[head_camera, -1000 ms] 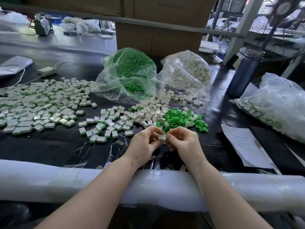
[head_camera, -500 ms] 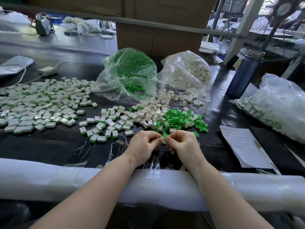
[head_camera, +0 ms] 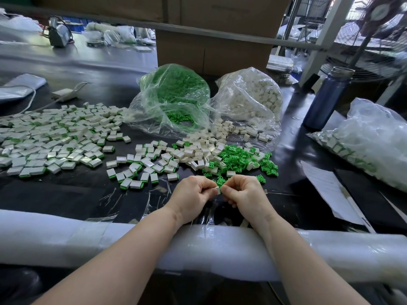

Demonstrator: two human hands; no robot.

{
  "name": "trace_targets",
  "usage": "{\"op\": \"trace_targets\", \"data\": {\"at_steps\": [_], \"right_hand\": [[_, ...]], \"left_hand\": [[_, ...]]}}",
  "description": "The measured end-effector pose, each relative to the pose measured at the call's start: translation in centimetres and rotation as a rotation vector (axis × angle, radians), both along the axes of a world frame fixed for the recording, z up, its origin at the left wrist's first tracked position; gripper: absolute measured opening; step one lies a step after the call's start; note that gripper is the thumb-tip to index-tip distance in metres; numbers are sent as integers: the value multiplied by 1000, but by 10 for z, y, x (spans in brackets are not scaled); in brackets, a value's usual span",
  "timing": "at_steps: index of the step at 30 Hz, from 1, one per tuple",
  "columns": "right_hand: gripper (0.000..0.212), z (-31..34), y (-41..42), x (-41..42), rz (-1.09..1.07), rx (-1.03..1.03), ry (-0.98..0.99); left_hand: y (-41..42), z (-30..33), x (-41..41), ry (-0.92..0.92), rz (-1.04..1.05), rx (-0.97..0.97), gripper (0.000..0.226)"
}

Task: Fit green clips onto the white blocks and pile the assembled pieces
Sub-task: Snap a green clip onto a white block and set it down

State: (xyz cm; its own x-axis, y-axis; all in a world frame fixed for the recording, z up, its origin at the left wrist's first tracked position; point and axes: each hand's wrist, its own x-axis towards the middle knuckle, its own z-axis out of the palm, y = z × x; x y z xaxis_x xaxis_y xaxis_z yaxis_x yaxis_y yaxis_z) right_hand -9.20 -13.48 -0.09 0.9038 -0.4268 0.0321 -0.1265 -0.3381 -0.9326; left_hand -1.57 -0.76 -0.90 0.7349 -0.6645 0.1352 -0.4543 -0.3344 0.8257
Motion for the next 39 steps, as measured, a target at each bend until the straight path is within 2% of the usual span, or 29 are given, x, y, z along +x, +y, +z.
{"op": "trace_targets", "data": {"at_steps": [6, 14, 20, 30, 35, 39], "right_hand": [[23, 2, 1, -1, 35, 5, -18], [9, 0, 0, 0, -52, 223, -190], [20, 0, 0, 0, 3, 201, -209], [8, 0, 1, 0, 18, 226, -182], [24, 3, 4, 1, 150, 146, -58], [21, 5, 2, 0, 182, 205, -42]], "left_hand": [[0, 0, 0, -20, -18, 6, 15], [-3, 4, -4, 99, 28, -136, 18], [-3, 5, -5, 126, 35, -127, 12], [-2, 10, -5, 164, 27, -220, 7], [-1, 12, -9, 147, -43, -200, 9], [-1, 12, -9, 137, -63, -179, 11]]}}
